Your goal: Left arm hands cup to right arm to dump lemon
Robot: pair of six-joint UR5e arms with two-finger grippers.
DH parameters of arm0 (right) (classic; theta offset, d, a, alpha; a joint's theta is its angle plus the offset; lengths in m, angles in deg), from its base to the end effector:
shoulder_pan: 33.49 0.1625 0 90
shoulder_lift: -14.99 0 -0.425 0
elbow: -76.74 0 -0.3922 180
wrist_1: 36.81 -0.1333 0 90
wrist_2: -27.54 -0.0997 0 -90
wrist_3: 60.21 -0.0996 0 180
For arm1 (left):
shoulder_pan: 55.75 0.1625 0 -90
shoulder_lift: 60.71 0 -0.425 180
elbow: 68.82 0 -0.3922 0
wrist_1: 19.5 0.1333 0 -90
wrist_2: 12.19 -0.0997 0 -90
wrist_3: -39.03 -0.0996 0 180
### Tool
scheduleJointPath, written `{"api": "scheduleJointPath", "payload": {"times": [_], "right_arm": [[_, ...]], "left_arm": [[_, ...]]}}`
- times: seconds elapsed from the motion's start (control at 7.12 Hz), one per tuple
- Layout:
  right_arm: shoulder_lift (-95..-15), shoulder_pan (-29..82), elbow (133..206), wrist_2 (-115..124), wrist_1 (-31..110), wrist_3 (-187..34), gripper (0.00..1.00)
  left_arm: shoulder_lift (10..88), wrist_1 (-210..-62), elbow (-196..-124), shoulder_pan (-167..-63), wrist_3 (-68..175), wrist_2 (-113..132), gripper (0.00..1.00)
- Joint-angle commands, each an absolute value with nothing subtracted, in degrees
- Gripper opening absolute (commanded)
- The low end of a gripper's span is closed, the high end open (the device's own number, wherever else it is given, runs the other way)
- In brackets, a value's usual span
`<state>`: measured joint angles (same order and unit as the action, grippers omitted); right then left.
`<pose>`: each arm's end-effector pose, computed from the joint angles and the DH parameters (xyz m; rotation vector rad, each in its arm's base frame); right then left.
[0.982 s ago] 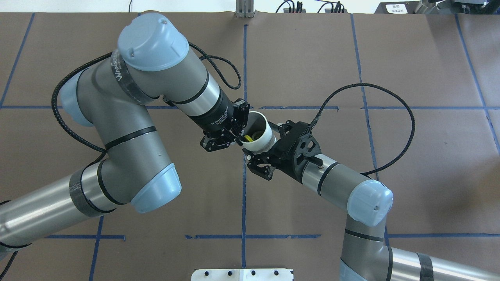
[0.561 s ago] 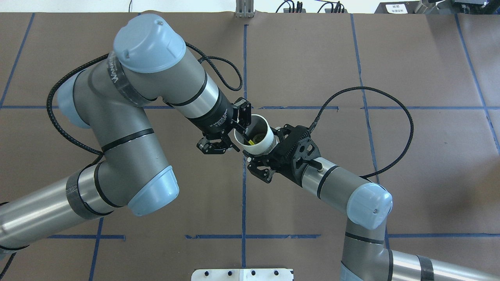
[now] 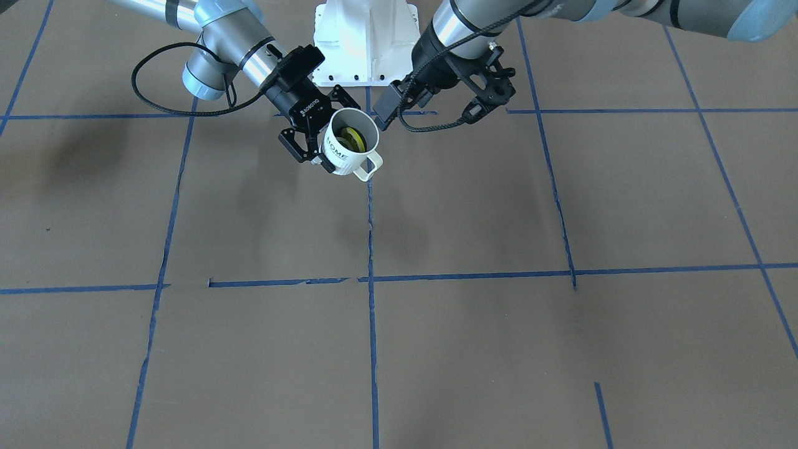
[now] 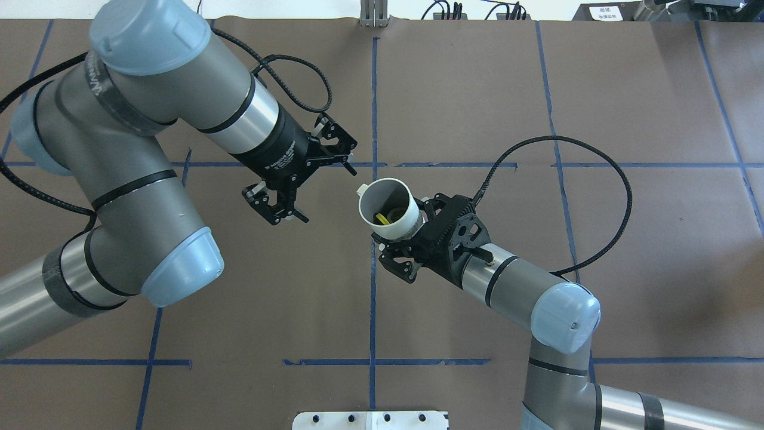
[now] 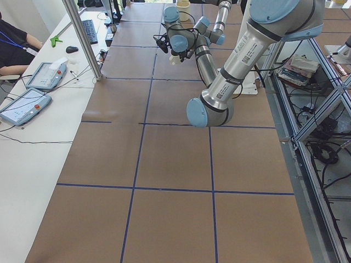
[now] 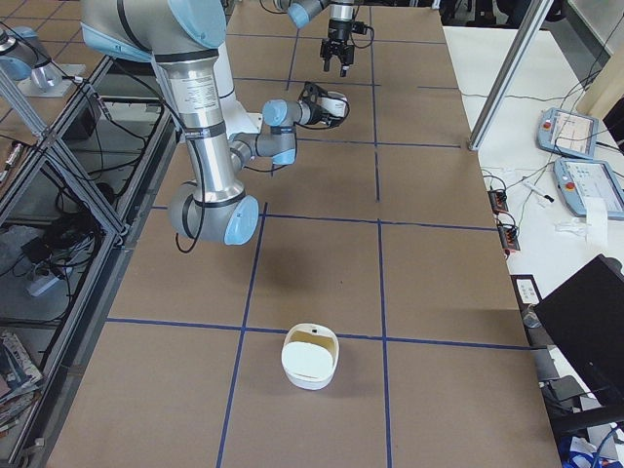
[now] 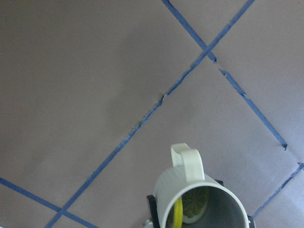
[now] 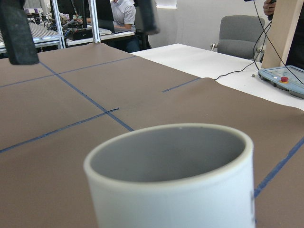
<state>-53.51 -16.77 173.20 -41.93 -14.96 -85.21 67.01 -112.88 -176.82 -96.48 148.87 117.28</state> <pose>-0.5112 -0.3292 0.2650 1.2901 -1.0786 -0.3357 0.4076 -0.4433 0.1285 -0.4406 1.0971 -0.5792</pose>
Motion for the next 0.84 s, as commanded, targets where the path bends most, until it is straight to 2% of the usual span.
{"api": "scheduleJointPath", "payload": {"times": [0.0,0.14,0.42,0.56,0.7], "right_arm": [[-53.5,-15.5,173.0,-41.9,-14.4,-85.4,0.24],[-53.8,-14.0,172.7,-41.9,-14.4,-87.4,0.24],[-55.0,-10.3,172.8,-41.9,-14.4,-105.8,0.23],[-58.4,-7.2,173.3,-42.6,-14.5,-106.0,0.23],[-61.6,-3.3,175.2,-45.3,-14.6,-106.1,0.23]], "left_arm": [[58.0,-112.3,-176.7,-97.3,128.9,115.4,1.0],[55.7,-110.9,-177.0,-97.1,118.7,112.6,1.0],[51.4,-106.2,-179.0,-97.5,98.4,105.8,1.0],[45.3,-106.2,-182.0,-98.2,85.8,104.5,1.0],[43.5,-106.2,-183.4,-100.7,81.5,105.1,1.0]]}}
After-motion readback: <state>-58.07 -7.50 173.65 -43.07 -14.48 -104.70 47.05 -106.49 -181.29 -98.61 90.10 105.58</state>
